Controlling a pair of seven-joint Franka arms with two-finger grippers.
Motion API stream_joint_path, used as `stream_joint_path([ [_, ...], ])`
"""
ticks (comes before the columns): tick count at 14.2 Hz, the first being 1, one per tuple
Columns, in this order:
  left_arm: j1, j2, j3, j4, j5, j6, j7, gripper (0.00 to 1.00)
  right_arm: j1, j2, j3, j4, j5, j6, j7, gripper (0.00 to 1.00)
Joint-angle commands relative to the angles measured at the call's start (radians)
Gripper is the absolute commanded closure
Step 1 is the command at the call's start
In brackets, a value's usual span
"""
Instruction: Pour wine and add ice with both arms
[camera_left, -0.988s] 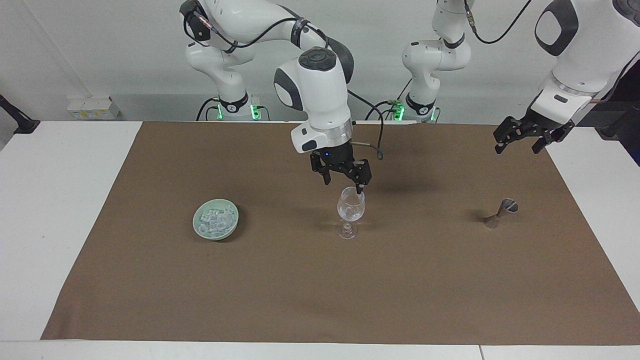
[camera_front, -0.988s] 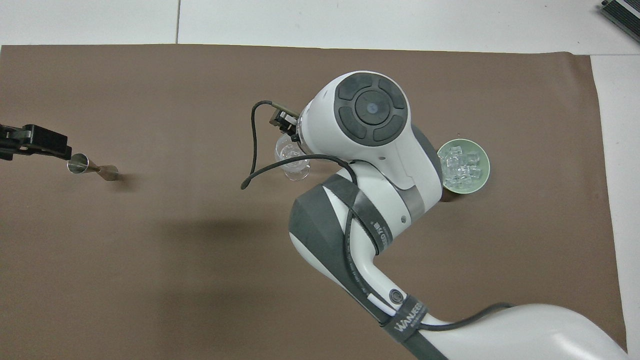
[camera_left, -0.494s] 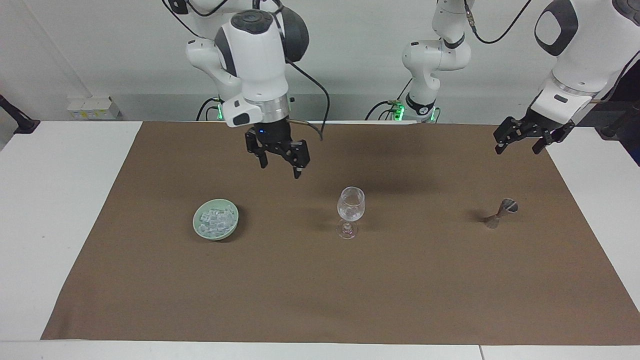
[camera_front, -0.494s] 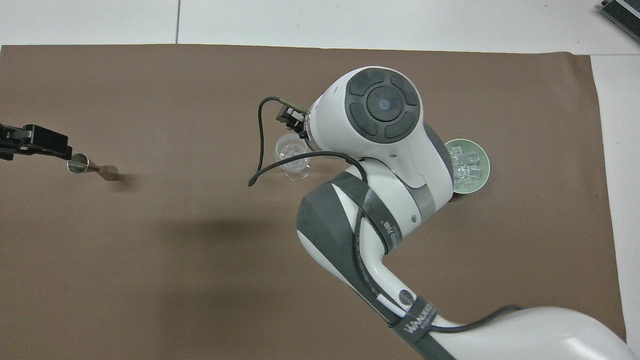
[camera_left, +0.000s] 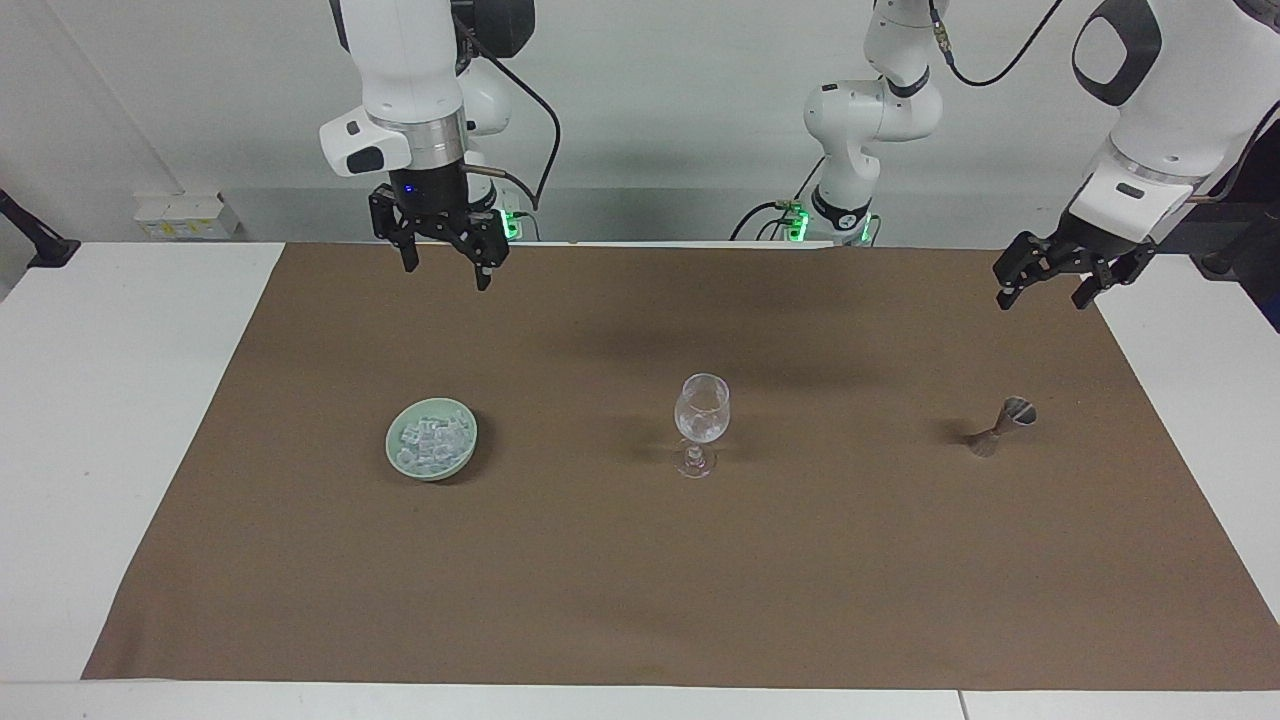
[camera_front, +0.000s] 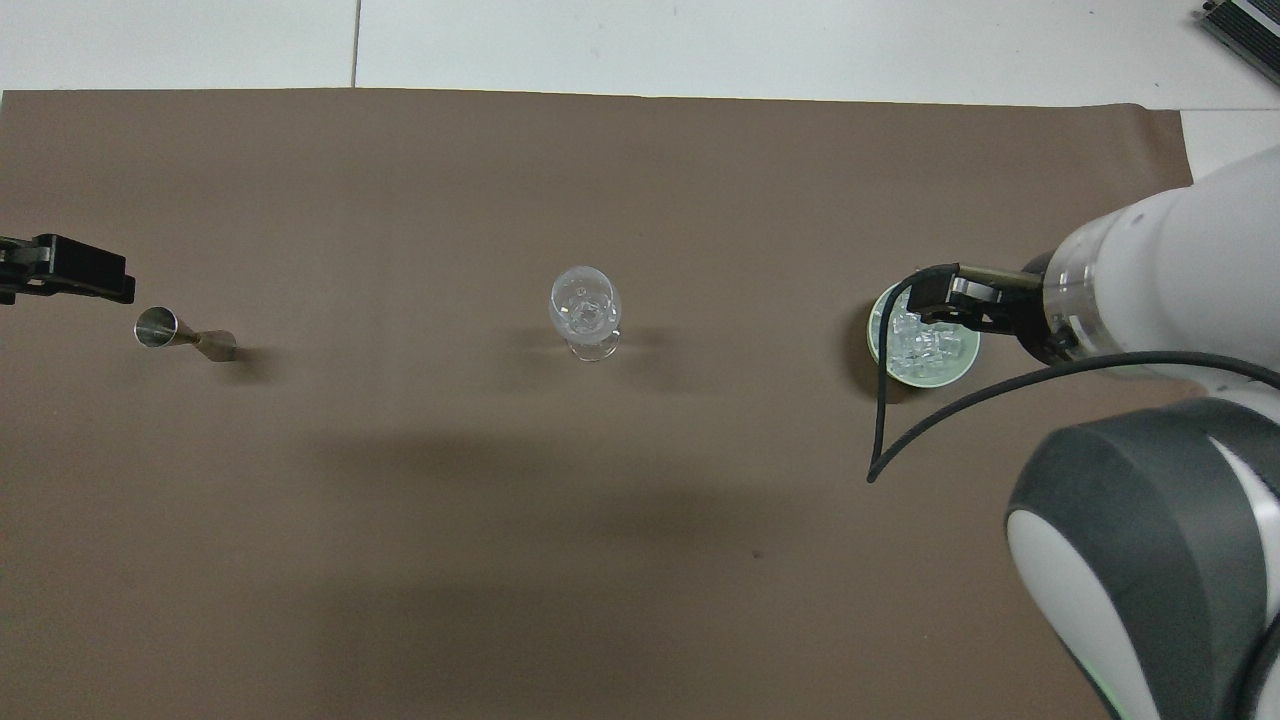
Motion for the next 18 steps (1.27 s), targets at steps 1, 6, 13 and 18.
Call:
stream_joint_path([
  [1, -0.012, 0.009, 0.013, 0.018, 0.010, 0.001, -0.005, 0.00, -0.023, 0.013, -0.022, 0.020, 0.021, 0.018, -0.089, 0.00],
  [6, -0.010, 0.001, 0.018, 0.018, 0.013, -0.007, -0.001, 0.00, -0.011, 0.001, -0.084, 0.048, 0.025, -0.077, -0.177, 0.00],
  [13, -0.010, 0.000, 0.022, 0.018, 0.013, -0.010, -0.001, 0.00, 0.059, -0.017, -0.190, 0.060, 0.085, -0.183, -0.229, 0.00],
  [18, -0.009, 0.007, 0.022, 0.018, 0.021, 0.002, -0.001, 0.00, 0.096, -0.030, -0.240, 0.039, 0.085, -0.180, -0.260, 0.00],
])
